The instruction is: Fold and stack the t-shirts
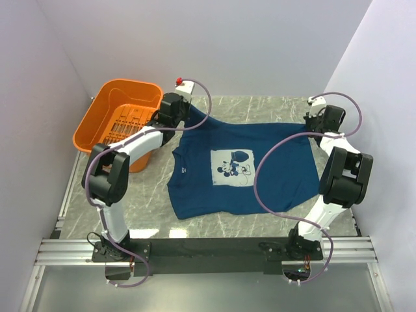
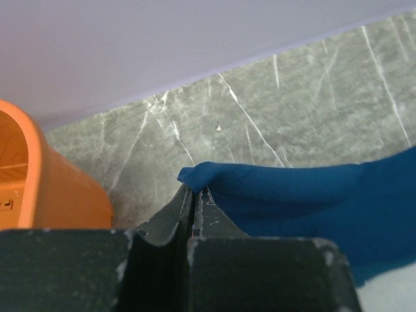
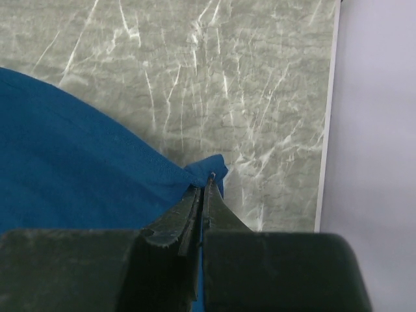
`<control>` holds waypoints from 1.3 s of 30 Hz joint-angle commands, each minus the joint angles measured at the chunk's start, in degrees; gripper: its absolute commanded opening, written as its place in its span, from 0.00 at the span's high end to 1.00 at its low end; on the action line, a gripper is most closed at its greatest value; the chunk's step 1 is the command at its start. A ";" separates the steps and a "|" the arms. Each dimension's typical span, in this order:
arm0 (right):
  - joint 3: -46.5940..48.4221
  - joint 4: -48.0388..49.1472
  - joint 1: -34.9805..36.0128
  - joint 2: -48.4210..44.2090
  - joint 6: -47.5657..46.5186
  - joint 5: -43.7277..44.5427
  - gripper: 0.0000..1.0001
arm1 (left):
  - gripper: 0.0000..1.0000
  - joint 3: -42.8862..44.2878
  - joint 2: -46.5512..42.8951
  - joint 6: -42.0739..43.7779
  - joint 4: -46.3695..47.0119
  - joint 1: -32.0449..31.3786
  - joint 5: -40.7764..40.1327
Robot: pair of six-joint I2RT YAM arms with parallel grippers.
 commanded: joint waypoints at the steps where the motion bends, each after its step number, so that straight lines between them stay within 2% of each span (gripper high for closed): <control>1: -0.58 1.22 -0.28 -4.12 0.49 -0.65 1.00 | 1.00 -2.42 -4.42 -0.15 1.23 -0.08 3.32; 17: -1.37 3.76 -2.65 -4.48 -1.35 -0.91 1.00 | 1.00 -7.70 -9.52 -0.68 0.53 -0.08 6.22; 24: -1.46 6.23 -2.92 -0.88 -9.07 -5.99 1.00 | 1.00 -7.96 -10.58 -0.33 -0.53 -0.08 7.89; 29: 0.91 3.16 -2.92 1.76 -15.05 -9.61 1.00 | 0.99 -8.32 -10.76 0.11 -1.14 -0.08 8.85; 39: 0.65 1.13 -3.88 0.71 -21.39 -12.25 1.00 | 1.00 -9.98 -11.90 0.55 -1.50 -0.17 10.35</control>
